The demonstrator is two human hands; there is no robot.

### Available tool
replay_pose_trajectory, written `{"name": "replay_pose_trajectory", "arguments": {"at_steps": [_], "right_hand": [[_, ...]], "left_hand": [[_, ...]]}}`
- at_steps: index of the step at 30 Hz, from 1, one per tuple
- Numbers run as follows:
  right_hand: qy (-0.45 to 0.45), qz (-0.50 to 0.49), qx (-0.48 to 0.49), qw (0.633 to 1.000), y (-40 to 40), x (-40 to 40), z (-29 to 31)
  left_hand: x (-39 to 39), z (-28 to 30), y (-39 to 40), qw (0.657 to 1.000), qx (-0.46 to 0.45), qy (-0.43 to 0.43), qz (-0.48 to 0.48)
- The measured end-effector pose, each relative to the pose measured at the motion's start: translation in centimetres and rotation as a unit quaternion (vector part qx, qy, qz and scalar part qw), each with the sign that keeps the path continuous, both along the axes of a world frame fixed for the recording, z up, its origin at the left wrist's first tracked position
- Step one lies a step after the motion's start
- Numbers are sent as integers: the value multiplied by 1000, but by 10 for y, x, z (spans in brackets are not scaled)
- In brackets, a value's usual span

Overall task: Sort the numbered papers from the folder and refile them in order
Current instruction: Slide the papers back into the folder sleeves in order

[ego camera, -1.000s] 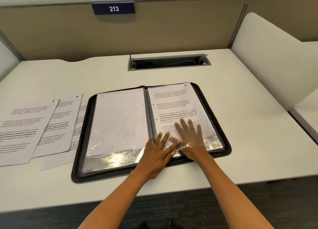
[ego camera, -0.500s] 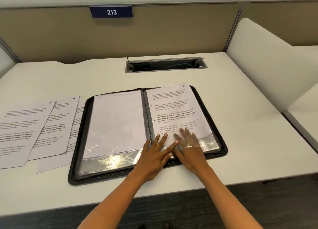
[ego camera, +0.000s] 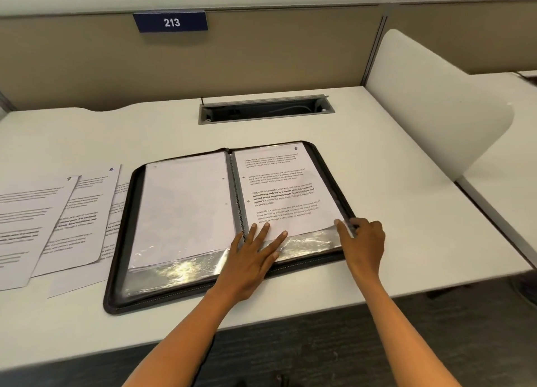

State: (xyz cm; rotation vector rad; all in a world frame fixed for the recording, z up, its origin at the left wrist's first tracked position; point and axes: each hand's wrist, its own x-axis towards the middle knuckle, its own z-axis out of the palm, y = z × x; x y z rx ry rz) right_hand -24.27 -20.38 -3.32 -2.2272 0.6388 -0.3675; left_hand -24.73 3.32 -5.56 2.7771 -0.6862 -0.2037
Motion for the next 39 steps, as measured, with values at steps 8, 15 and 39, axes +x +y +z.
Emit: {"name": "replay_pose_trajectory", "arguments": {"at_steps": [8, 15, 39], "right_hand": [[-21, -31, 92, 995, 1, 8, -3], [-58, 21, 240, 969, 23, 17, 43], [106, 546, 83, 827, 265, 12, 45]], "left_hand": [[-1, 1, 2, 1000, -2, 3, 0], [-1, 9, 1, 999, -29, 17, -2], [4, 69, 168, 745, -425, 22, 514]]}}
